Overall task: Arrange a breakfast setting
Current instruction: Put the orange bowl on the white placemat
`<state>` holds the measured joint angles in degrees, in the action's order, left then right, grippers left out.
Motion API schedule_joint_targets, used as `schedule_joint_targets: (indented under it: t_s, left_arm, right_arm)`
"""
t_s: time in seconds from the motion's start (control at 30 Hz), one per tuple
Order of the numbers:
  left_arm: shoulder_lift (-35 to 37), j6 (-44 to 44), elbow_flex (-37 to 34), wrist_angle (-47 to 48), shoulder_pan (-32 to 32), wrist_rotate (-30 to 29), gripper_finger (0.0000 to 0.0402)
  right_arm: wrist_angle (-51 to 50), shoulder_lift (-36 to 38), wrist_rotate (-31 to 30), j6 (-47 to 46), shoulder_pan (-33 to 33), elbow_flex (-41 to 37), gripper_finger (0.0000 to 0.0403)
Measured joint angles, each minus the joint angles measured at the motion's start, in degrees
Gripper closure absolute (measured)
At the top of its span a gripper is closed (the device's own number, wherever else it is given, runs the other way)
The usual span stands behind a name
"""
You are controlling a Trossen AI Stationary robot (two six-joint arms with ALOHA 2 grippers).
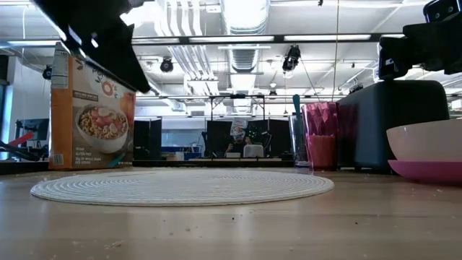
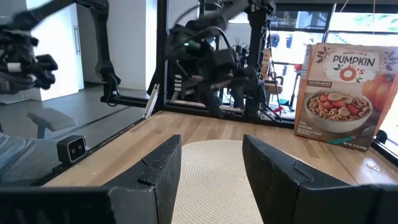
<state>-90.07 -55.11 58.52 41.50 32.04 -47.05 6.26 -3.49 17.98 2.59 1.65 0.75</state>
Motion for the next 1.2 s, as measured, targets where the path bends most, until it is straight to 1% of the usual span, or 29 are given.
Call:
schedule_joint_targets:
  t_s: [0.17,0.23,0.27,0.33,0.43,0.53,0.63,0.77,0.87,1.0,1.1,1.2]
  left_arm:
    - [4.5,18.0,-16.0,-37.2,-4.0,0.4,0.0157]
    - [4.8,26.9,-21.3,-53.1,-6.1,2.6,0.0157]
    - [4.8,30.6,-23.6,-60.4,-7.4,4.4,0.0157]
    - [4.6,36.4,-27.6,-72.9,-10.2,10.1,0.0157]
    - [3.9,41.8,-31.8,-84.6,-14.8,19.2,0.0157]
    - [3.3,44.9,-33.5,-88.8,-18.3,25.9,0.0157]
    - [3.2,42.1,-34.0,-89.0,-19.1,31.3,0.0157]
    - [3.3,36.5,-34.3,-90.4,-18.8,32.2,0.0157]
    - [3.3,38.2,-34.3,-91.0,-19.0,31.7,0.0157]
    - [3.3,33.4,-33.0,-90.9,-19.0,31.3,0.0157]
    - [3.3,36.9,-32.3,-91.3,-18.2,31.5,0.0157]
    - [3.3,42.8,-32.0,-94.0,-16.7,34.7,0.0157]
  right_arm:
    - [0.0,0.0,0.0,0.0,0.0,0.0,0.0241]
    - [0.0,0.0,0.0,0.0,0.0,0.0,0.0241]
    - [0.0,0.0,0.0,0.0,0.0,0.0,0.0241]
    - [0.0,0.0,0.0,0.0,0.0,0.0,0.0241]
    - [0.0,0.0,0.0,0.0,0.0,0.0,0.0241]
    - [0.0,0.0,0.0,0.0,0.0,0.0,0.0241]
    - [0.0,0.0,0.0,0.0,0.0,0.0,0.0241]
    - [0.0,0.0,0.0,0.0,0.0,0.0,0.0241]
    - [0.0,0.0,0.0,0.0,0.0,0.0,0.0241]
    - [0.0,0.0,0.0,0.0,0.0,0.0,0.0241]
    - [0.0,0.0,0.0,0.0,0.0,0.0,0.0241]
    - [0.0,0.0,0.0,0.0,0.0,0.0,0.0241]
